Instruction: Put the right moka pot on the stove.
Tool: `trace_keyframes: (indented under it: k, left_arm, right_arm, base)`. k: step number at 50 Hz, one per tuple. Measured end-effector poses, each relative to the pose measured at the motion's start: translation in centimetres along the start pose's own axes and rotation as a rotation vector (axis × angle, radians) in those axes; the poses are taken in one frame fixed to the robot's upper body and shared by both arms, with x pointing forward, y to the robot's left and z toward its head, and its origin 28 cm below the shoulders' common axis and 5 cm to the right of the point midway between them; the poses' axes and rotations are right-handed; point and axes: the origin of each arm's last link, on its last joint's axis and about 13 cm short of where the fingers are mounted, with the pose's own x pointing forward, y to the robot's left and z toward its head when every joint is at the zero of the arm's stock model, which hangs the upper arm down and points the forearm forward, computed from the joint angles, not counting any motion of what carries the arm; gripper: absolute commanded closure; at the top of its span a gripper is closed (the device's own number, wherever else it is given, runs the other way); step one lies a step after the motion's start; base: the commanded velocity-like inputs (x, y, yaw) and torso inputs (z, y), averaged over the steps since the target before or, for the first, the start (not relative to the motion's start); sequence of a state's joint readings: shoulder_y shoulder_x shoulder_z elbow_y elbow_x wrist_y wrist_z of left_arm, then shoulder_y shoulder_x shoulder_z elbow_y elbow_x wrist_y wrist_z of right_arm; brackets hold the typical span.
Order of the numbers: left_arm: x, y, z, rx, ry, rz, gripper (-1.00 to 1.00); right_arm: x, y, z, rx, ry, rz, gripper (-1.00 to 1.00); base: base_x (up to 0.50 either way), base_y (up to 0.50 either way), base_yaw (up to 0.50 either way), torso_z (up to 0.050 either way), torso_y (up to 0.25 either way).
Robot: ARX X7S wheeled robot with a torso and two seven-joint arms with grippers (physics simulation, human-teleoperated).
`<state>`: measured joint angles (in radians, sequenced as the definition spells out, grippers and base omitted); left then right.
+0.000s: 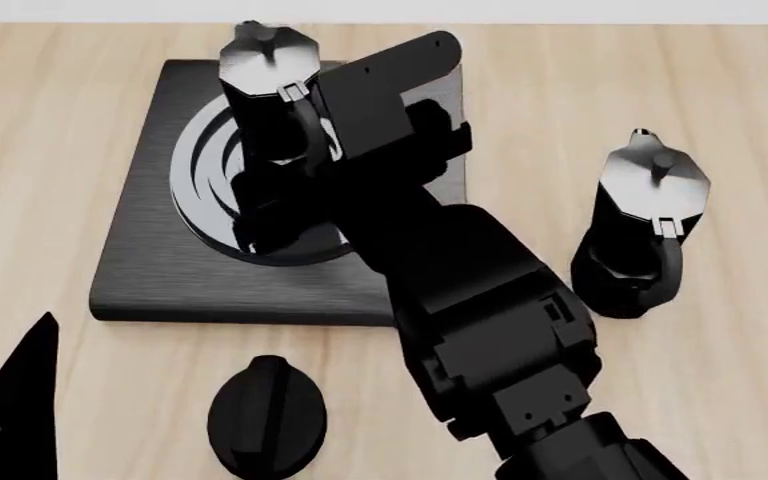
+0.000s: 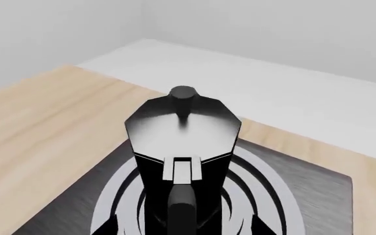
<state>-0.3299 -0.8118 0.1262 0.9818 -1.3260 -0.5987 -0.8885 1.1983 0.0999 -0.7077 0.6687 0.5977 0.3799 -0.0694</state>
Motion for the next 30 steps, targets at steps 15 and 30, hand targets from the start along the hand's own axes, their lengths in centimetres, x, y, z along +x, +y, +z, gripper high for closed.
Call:
trace_keyframes:
  k: [15,30]
  left_arm:
    - [0.0,0.0,0.0,-0.002,0.000,0.002,-1.00]
    - [0.0,0.1,0.0,-0.001,0.001,0.008,-1.00]
  right_arm:
    - [-1.3,-0.1,0.9,-0.013,-0.014,-0.005,-1.00]
    - [-5.4,-0.2,3.7,-0.023,-0.081,-0.023,-1.00]
  base:
    - [0.00,0.00,0.00,0.000,0.000]
    - [0.00,0.00,0.00,0.000,0.000]
